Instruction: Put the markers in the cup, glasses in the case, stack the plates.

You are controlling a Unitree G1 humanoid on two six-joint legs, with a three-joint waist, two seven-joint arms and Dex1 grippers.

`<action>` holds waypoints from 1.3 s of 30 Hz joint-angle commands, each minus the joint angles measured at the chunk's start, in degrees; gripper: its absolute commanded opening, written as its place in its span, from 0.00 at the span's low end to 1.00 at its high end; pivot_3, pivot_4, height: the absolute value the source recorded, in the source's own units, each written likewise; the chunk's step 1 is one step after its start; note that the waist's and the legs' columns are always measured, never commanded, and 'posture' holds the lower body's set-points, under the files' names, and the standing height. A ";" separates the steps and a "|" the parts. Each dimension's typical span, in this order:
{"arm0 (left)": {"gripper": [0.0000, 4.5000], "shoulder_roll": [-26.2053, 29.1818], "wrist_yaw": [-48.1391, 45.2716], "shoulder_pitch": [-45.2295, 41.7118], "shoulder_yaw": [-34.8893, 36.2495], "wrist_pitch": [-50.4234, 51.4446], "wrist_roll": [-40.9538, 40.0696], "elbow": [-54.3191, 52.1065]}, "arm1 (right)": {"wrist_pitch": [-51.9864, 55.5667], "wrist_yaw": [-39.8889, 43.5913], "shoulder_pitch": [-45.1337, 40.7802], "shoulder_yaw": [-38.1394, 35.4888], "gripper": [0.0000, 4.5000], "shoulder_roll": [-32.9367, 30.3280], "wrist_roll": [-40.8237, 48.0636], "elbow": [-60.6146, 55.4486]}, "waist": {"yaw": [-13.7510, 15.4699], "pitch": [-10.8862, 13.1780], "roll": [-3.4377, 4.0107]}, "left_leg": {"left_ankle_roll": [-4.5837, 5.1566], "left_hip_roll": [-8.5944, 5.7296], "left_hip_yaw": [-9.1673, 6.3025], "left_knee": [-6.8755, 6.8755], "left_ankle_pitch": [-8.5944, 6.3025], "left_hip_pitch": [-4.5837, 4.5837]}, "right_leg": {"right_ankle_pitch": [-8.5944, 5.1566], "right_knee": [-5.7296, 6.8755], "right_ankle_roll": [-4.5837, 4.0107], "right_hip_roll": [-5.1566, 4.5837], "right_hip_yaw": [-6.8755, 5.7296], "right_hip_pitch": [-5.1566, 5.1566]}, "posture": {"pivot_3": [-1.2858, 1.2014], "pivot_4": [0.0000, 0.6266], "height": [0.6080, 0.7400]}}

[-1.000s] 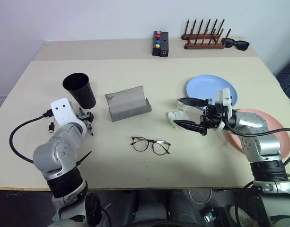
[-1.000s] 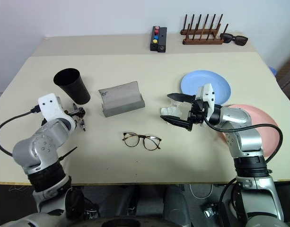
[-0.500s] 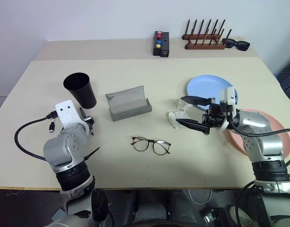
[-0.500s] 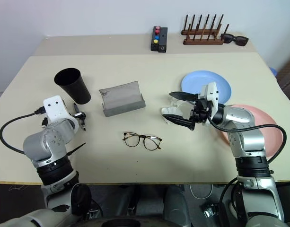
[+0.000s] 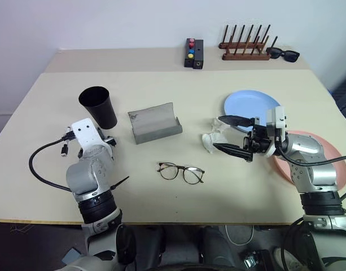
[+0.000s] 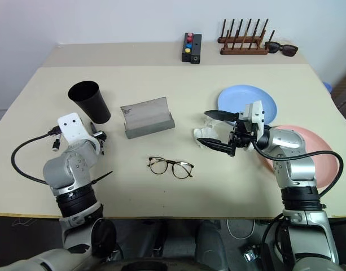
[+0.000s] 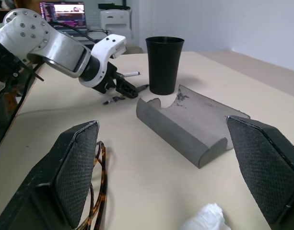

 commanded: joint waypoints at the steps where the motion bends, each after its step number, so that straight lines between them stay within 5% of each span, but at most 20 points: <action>1: 0.99 -1.04 0.43 0.17 0.86 1.38 0.38 2.62 | -0.82 0.24 -1.70 -0.81 0.97 0.09 0.43 -0.46 | 0.25 0.00 0.00 | 0.00 -0.01 0.00 0.01 0.00 0.00 | 0.00 0.01 0.00 -0.01 0.00 0.00 | 0.52 0.24 1.00; 4: 0.80 -0.89 0.65 0.00 1.31 1.56 0.60 2.79 | -0.88 0.11 -1.98 -0.97 0.97 0.09 0.42 -0.37 | 0.19 -0.01 -0.01 | 0.00 -0.03 0.00 0.02 0.00 0.00 | 0.00 0.03 0.00 -0.02 0.01 0.00 | 0.52 0.24 1.00; 10: 0.15 -1.84 1.39 -0.96 3.20 2.58 0.29 2.44 | -0.85 -0.18 -2.21 -0.84 0.97 0.31 0.42 -0.42 | 0.13 -0.01 0.00 | -0.01 -0.03 0.02 0.01 0.00 0.00 | 0.00 0.07 0.00 -0.02 0.03 -0.05 | 0.52 0.24 1.00; 26: 0.15 -3.14 -1.02 -0.94 8.51 4.63 -1.86 -2.65 | -1.21 -0.30 -3.25 -0.27 0.97 1.09 -0.31 0.97 | 0.03 0.00 -0.02 | -0.01 -0.01 0.11 -0.02 0.00 0.00 | -0.01 0.06 0.01 -0.01 0.09 -0.12 | 0.52 0.24 1.00; 29: 0.01 -2.91 -0.54 -0.89 7.47 4.15 -0.91 -2.26 | -1.41 -0.16 -3.78 -0.21 0.97 1.35 -0.60 1.51 | 0.05 0.00 -0.02 | -0.01 -0.01 0.12 -0.02 0.00 0.00 | -0.01 0.06 0.01 -0.01 0.10 -0.12 | 0.52 0.24 1.00; 39: 0.01 -2.69 -1.40 -0.67 6.56 2.46 -1.58 -2.80 | -1.70 -0.32 -4.18 -0.25 0.97 1.58 -1.12 1.79 | 0.08 0.00 -0.02 | -0.01 -0.01 0.13 -0.01 0.00 0.00 | -0.01 0.07 0.01 -0.01 0.10 -0.11 | 0.52 0.24 1.00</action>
